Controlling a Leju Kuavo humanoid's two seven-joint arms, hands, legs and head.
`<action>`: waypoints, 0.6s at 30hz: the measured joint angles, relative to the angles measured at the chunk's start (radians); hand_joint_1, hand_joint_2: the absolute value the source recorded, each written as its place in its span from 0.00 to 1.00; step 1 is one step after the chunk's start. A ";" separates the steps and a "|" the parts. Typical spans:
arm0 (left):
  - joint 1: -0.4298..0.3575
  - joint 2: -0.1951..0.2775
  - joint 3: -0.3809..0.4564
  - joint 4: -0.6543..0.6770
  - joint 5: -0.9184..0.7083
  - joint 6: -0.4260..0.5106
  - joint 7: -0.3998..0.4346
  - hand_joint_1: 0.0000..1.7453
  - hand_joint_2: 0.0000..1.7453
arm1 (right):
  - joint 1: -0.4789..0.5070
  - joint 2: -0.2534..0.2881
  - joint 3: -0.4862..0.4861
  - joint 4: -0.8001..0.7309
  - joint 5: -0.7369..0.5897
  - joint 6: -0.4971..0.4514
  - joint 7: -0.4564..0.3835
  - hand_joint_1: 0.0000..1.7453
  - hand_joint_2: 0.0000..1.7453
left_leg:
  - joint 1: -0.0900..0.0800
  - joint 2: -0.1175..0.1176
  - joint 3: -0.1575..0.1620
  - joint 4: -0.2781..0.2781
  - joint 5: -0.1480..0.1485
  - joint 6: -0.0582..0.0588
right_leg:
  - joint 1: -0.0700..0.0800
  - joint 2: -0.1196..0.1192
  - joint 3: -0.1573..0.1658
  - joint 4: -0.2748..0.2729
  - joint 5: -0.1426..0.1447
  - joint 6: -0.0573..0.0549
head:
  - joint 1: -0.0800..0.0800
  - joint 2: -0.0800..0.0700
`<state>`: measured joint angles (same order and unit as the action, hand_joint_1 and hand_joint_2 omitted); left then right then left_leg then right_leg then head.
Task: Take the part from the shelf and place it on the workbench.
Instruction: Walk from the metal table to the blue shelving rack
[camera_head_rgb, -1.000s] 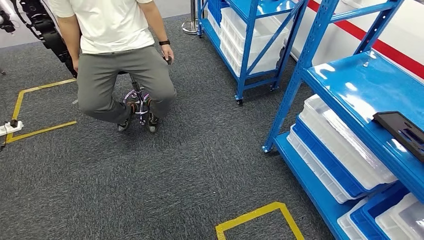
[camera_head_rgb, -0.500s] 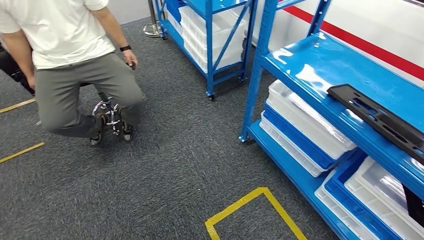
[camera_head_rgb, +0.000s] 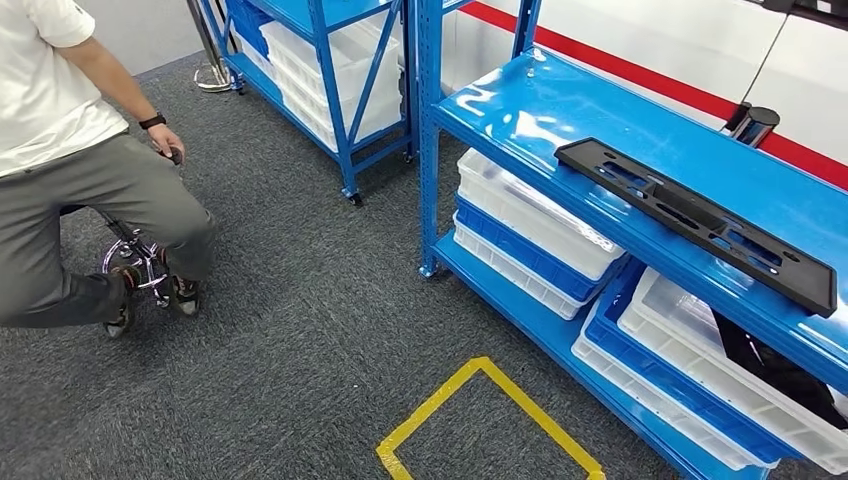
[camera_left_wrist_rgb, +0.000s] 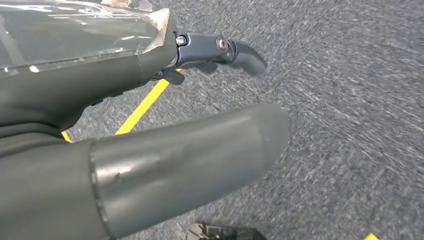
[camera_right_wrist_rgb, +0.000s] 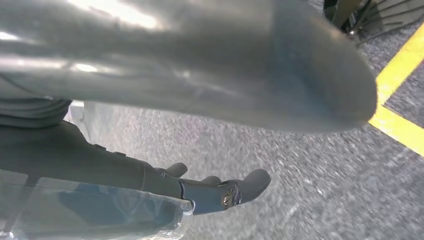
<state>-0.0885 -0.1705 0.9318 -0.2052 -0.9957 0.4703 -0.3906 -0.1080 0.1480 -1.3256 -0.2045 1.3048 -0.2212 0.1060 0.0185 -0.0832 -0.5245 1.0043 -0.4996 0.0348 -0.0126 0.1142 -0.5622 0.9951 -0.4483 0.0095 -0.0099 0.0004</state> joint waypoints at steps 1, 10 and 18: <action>0.000 -0.001 0.000 0.000 0.000 0.000 0.000 0.00 0.00 | 0.001 0.000 0.000 0.000 0.000 0.000 0.000 0.00 0.00 | -0.002 0.014 0.001 -0.006 0.005 0.002 | 0.001 0.011 -0.006 -0.003 0.004 0.007 | -0.001 0.000; 0.002 -0.011 0.000 0.000 0.001 -0.001 0.000 0.00 0.00 | 0.003 -0.007 0.000 0.000 -0.001 -0.001 -0.003 0.00 0.00 | -0.004 0.146 0.003 -0.043 0.033 0.017 | -0.004 -0.111 -0.117 0.235 -0.100 0.028 | 0.014 0.000; -0.005 -0.013 0.000 0.000 0.001 -0.007 -0.004 0.00 0.00 | 0.000 -0.013 0.000 0.000 -0.001 0.001 -0.011 0.00 0.00 | -0.001 0.187 0.016 -0.015 -0.003 -0.033 | -0.009 -0.158 0.026 -0.014 -0.027 0.003 | 0.009 0.000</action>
<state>-0.0938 -0.1833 0.9320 -0.2049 -0.9946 0.4637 -0.3942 -0.1079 0.1353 -1.3256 -0.2046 1.3037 -0.2201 0.0954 0.0170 0.1040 -0.5085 0.9896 -0.5022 0.0023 -0.0220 -0.0438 -0.5363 0.9812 -0.4749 0.0122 -0.0010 0.0004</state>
